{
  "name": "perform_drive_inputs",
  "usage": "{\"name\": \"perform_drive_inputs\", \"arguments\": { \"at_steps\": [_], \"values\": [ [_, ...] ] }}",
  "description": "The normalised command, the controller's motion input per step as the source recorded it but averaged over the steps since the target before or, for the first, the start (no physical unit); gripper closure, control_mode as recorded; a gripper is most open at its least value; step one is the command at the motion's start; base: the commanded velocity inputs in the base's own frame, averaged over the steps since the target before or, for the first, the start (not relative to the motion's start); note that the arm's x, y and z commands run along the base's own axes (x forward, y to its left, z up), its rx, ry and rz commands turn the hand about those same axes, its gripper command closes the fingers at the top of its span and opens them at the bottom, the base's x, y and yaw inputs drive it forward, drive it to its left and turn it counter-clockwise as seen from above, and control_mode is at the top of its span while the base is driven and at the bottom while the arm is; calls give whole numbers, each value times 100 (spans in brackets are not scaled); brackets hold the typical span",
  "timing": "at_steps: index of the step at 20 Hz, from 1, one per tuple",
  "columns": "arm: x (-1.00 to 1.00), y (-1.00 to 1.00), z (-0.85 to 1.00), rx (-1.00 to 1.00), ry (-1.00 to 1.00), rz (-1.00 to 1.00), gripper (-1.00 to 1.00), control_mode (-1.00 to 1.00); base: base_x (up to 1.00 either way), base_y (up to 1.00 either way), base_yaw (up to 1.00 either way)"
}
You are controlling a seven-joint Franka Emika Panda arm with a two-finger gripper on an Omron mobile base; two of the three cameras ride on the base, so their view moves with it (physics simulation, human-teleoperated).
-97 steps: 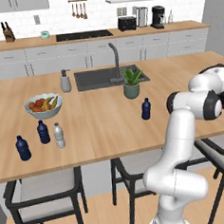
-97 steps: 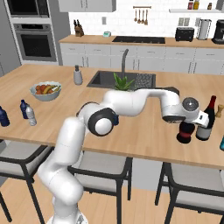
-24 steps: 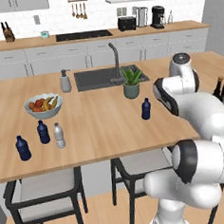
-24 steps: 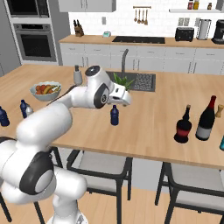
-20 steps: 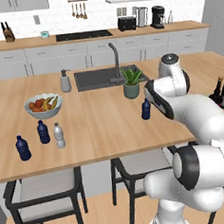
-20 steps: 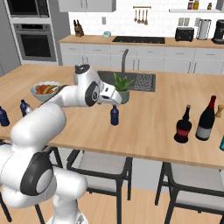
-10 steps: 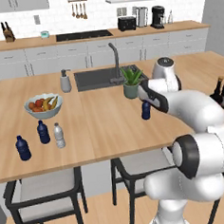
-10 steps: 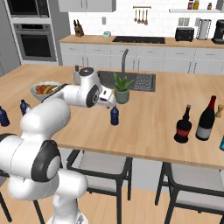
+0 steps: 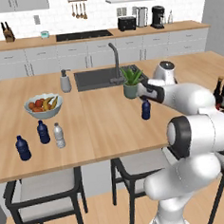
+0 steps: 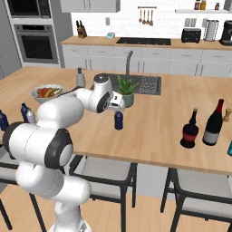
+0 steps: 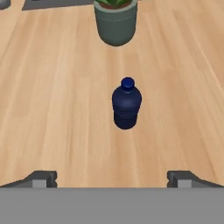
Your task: Move the plastic bottles in the middle to the plastics group, and the glass bottles in the middle to the glass group.
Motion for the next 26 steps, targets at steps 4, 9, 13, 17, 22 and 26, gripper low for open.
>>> {"name": "perform_drive_inputs", "arguments": {
  "at_steps": [4,9,13,17,22,26],
  "values": [
    [46,0,-18,-6,8,0,-100,-100,0,0,0],
    [26,-1,-28,-6,8,0,-100,-100,0,0,0],
    [41,-3,-24,0,0,0,-100,-100,0,0,0],
    [49,0,-20,0,0,0,-100,-100,0,0,0],
    [22,-14,-9,0,0,0,-100,-100,0,0,0],
    [0,-29,0,0,0,0,-100,-100,0,0,0]
  ]
}}
